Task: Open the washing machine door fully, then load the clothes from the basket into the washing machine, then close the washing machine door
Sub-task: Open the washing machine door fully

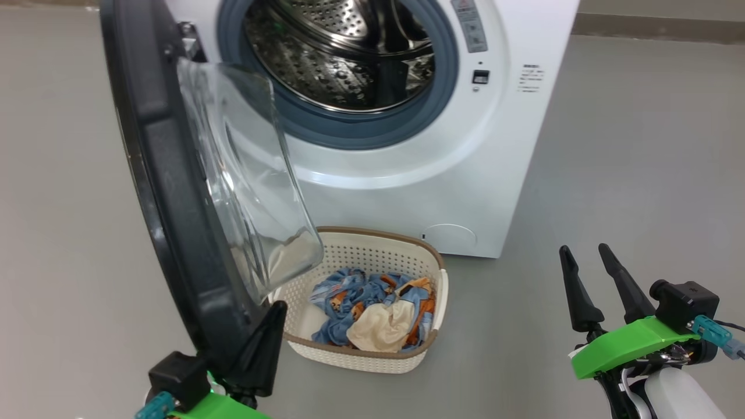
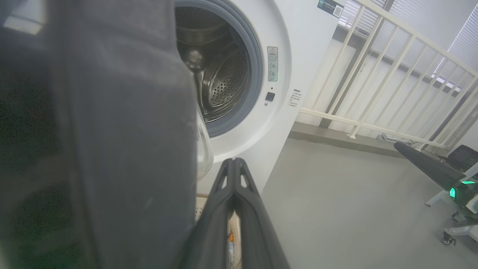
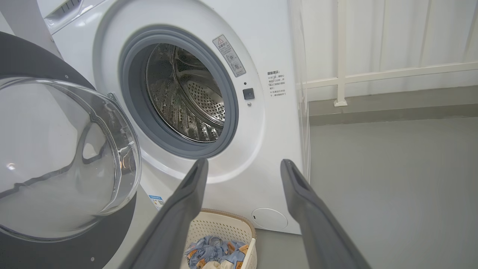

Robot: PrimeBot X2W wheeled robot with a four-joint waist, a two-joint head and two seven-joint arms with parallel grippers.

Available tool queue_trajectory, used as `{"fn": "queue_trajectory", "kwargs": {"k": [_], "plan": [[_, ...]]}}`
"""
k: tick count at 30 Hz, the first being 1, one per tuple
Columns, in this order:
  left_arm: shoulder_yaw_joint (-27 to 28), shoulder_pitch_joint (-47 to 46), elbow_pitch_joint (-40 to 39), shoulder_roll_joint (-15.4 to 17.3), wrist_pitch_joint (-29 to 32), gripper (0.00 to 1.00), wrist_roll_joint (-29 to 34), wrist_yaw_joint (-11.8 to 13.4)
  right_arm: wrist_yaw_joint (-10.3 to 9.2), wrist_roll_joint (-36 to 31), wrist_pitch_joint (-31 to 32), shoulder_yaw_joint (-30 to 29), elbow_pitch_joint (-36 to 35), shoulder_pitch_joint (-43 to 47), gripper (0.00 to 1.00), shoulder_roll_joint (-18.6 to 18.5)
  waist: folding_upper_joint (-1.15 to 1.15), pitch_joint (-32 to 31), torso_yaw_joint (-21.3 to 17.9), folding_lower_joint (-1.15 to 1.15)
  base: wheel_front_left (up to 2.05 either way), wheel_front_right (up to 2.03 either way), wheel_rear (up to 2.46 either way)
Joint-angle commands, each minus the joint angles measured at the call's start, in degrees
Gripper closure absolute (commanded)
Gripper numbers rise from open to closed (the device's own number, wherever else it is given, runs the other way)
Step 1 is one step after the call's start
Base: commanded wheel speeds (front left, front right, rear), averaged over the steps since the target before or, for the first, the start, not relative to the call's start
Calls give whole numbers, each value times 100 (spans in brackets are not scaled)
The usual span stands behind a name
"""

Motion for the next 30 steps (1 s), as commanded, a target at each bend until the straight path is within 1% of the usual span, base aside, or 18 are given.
{"fn": "queue_trajectory", "kwargs": {"k": [1,20,25,30], "plan": [[384,-170,-156,217,-9,100,-63,131,33,64,-71,103,-135,-3,0,-13,0,-19,146,0,0,0,0],[637,-214,-234,539,160,100,-134,370,33,109,-71,118,-160,30,0,65,0,-27,856,0,0,0,0],[718,-360,-161,634,215,100,-136,441,33,103,-71,133,-152,0,0,53,0,31,1048,0,0,0,0],[822,-609,69,721,245,100,-204,435,33,98,-71,163,-131,-50,0,35,0,107,1230,0,0,0,0]]}}
